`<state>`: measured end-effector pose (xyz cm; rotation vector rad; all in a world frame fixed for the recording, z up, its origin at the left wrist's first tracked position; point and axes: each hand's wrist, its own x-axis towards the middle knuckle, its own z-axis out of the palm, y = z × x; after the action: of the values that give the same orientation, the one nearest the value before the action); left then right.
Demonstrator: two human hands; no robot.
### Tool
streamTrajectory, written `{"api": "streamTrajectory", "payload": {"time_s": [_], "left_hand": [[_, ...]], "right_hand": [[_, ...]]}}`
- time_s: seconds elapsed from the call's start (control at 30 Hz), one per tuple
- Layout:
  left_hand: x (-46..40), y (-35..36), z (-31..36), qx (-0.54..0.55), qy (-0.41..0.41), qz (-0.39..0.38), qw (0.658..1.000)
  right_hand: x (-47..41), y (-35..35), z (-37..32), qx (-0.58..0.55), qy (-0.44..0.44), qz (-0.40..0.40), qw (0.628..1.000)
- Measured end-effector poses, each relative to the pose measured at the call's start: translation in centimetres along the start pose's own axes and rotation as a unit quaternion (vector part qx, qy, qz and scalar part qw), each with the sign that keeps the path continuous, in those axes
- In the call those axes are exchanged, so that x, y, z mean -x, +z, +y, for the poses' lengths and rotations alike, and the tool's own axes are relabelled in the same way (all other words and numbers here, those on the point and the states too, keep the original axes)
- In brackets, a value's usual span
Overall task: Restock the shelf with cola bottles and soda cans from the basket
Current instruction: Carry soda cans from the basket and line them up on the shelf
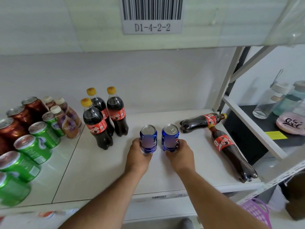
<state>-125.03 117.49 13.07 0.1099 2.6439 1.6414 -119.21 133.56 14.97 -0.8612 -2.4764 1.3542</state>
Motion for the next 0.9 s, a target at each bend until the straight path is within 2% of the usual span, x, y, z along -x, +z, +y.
{"api": "streamTrajectory", "payload": {"time_s": [0.9], "left_hand": [[-7.9, 1.5, 2.2, -0.076, -0.039, 0.035, 0.996]], "right_hand": [[-8.2, 3.6, -3.5, -0.014, 0.036, 0.013, 0.999]]}}
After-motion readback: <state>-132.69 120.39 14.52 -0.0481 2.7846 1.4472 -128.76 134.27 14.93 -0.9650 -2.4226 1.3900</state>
